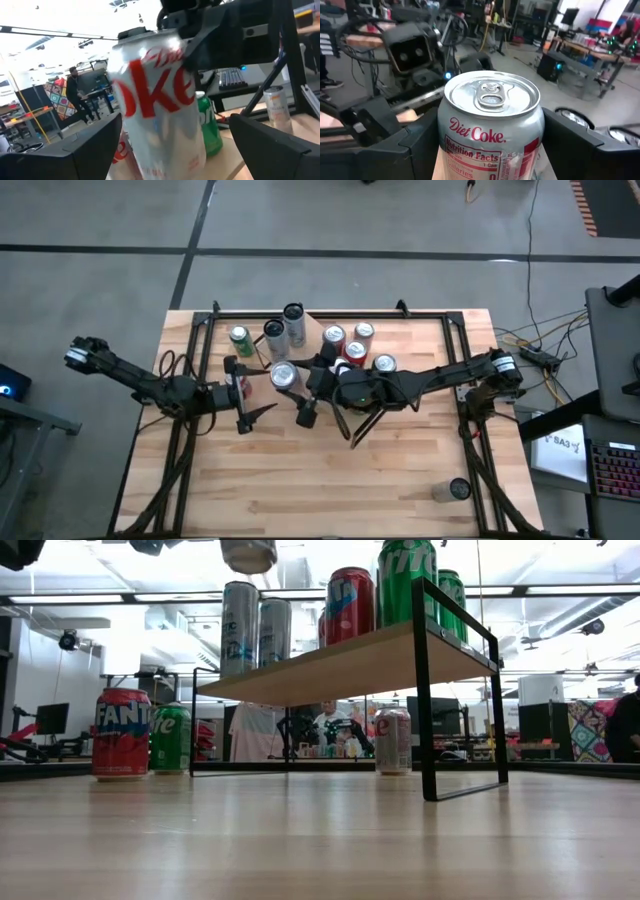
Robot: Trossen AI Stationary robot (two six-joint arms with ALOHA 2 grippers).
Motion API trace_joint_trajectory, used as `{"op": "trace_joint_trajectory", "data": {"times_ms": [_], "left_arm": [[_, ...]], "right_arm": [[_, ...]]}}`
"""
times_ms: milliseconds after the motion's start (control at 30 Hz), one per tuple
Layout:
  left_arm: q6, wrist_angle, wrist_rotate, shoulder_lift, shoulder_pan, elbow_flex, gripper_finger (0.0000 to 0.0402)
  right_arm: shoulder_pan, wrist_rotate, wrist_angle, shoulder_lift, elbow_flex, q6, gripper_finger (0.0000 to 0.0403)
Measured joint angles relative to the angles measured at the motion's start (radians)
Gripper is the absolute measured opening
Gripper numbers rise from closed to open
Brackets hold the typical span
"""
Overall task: Place canned beverage on shelf
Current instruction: Put the silver soda can on the shelf aligned with the other silver soda can
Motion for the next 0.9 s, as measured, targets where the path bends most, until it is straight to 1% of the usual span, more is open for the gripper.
{"op": "trace_joint_trajectory", "data": {"times_ms": [133, 300, 367, 467, 633, 733, 833, 900], "left_arm": [[-0.016, 0.017, 0.009, 0.004, 0.005, 0.0, 0.0355], [-0.029, 0.042, 0.015, 0.021, 0.032, 0.0, 0.0355], [-0.034, 0.058, 0.044, 0.041, 0.05, 0.0, 0.0355], [-0.034, 0.12, 0.1, 0.08, 0.074, 0.0, 0.0355], [0.004, 0.207, 0.105, 0.139, 0.088, 0.001, 0.0354], [0.034, 0.241, 0.089, 0.163, 0.088, 0.002, 0.0335], [0.032, 0.257, 0.049, 0.182, 0.087, 0.002, 0.029], [0.028, 0.256, 0.039, 0.189, 0.086, 0.002, 0.0282]], "right_arm": [[0.003, -0.002, 0.035, 0.0, -0.001, -0.047, 0.0278], [0.002, -0.058, 0.081, 0.002, -0.002, -0.057, 0.0278], [0.002, -0.085, 0.104, 0.002, -0.002, -0.067, 0.0278], [0.003, -0.106, 0.123, 0.011, -0.002, -0.072, 0.0278], [0.002, -0.103, 0.116, 0.028, -0.003, -0.089, 0.0278], [0.002, -0.095, 0.111, 0.029, -0.004, -0.104, 0.0278], [0.002, -0.096, 0.101, 0.029, -0.004, -0.123, 0.0278], [0.002, -0.095, 0.097, 0.029, -0.005, -0.128, 0.0281]]}}
